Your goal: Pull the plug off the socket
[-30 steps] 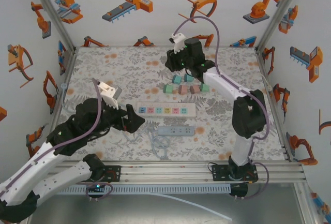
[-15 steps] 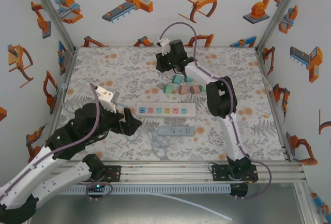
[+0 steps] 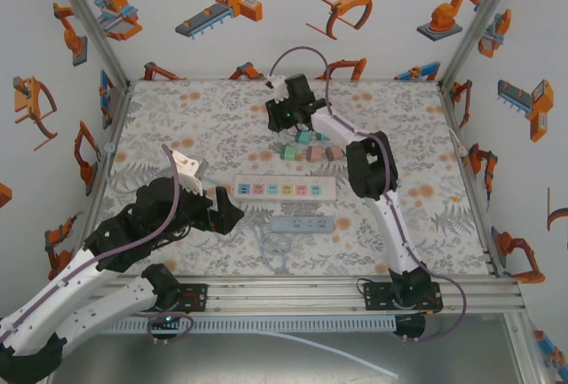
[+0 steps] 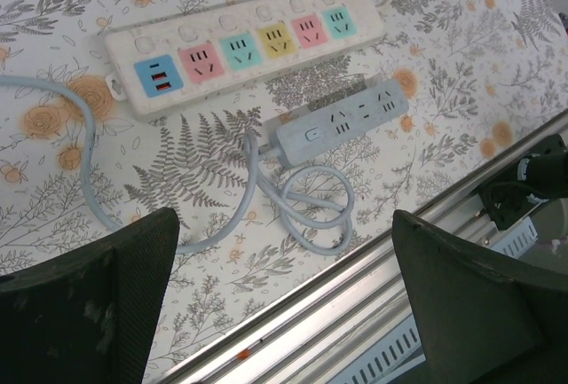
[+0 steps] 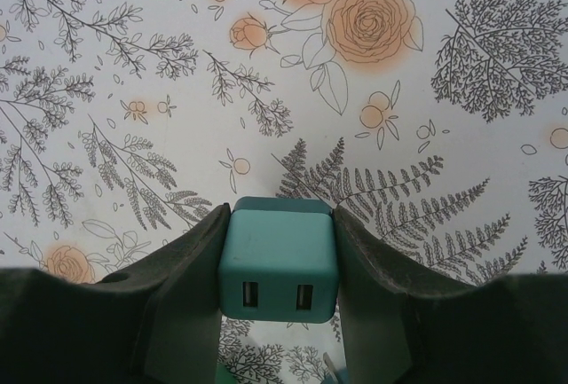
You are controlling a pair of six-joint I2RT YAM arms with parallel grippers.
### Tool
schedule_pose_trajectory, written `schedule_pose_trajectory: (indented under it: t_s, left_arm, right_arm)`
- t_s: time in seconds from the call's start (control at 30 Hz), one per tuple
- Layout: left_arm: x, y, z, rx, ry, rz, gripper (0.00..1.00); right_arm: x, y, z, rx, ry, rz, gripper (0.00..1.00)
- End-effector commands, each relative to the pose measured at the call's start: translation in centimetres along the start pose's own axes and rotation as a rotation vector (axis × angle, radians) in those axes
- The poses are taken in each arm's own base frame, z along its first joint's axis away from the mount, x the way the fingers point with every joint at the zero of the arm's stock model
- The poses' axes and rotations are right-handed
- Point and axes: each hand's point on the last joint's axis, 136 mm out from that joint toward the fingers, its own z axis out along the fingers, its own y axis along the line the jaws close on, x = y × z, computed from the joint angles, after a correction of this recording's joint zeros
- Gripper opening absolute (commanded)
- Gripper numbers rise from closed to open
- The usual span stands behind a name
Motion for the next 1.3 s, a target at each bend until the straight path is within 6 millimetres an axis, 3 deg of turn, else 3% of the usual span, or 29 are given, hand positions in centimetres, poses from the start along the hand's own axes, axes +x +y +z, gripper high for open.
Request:
schedule_pose_trajectory:
  t_s: [0.0,0.13,0.37,0.6,0.77,0.97,1.1,1.27]
  left_arm:
    - [-0.2,0.4,0.0,-0.02,-0.013,-0.019,0.97]
    - [-0.1,0.5,0.0,-0.018,-0.019,-0.025,0.97]
    - [0.0,0.7,-0.1,-0.027,-0.018,-0.032,0.97]
    - [0.0,2.2,-0.3,-0.11,-0.028,-0.04,0.97]
    - [-0.1,3.3,-0.2,-0.163,-0.054,-0.036,0.97]
    - [-0.6,5.9,0.1,-0.323,-0.103,0.004,0.97]
    - [-2.1,8.3,-0.2,-0.485,-0.186,0.088,0.97]
    - [-4.0,11.2,-1.6,-0.732,-0.248,0.243,0.97]
  right_arm:
    - [0.6,0.4,0.4,-0.002,0.03,0.021,0.36]
    - [0.9,-0.1,0.1,0.03,0.037,0.02,0.53]
    - [0.9,0.0,-0.3,0.031,0.031,0.007,0.57]
    - [-3.4,0.8,-3.8,0.037,-0.063,-0.005,0.58]
    - [-7.6,1.8,-9.3,0.069,-0.184,-0.006,0.61]
    - [-9.4,1.5,-17.3,0.213,-0.31,-0.024,0.65]
    - [-8.2,0.4,-23.1,0.365,-0.388,-0.014,0.72]
    - [-3.6,-2.7,-31.7,0.66,-0.496,0.068,0.84]
